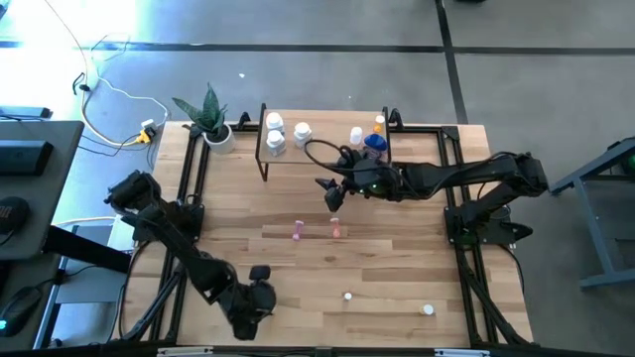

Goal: Pick and place medicine bottles onto shelf by color
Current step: Put the bottom orange pill bottle on the shelf

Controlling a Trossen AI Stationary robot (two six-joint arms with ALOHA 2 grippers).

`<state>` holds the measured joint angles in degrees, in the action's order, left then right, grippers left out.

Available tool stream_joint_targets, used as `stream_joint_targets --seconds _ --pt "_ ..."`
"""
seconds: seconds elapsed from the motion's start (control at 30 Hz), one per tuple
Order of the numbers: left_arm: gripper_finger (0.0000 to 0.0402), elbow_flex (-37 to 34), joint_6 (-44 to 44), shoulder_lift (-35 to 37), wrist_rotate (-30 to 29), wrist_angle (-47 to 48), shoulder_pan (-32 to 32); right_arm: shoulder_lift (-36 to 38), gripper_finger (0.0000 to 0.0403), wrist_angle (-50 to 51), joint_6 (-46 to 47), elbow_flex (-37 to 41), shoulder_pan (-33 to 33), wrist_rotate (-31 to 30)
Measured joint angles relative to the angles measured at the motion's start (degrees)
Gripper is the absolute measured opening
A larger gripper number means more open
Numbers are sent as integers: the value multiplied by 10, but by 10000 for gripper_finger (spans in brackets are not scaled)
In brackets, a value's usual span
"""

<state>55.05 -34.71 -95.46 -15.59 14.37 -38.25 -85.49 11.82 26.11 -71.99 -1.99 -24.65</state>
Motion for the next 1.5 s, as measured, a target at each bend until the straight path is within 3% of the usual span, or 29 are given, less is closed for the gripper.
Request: stream_joint_targets --seconds 0.13,0.47,0.9,1.23,1.5 --pt "117 0 32 26 11 2 46 24 239 0 -6 0 8 -26" --pt "117 0 129 115 39 21 195 69 239 11 -37 0 46 -27" --pt "117 39 307 250 56 58 438 76 239 78 -40 0 96 -26" --pt "117 135 456 250 16 47 632 76 239 87 -41 0 133 -24" --pt "117 196 462 214 16 33 772 76 239 90 -60 0 155 -18"
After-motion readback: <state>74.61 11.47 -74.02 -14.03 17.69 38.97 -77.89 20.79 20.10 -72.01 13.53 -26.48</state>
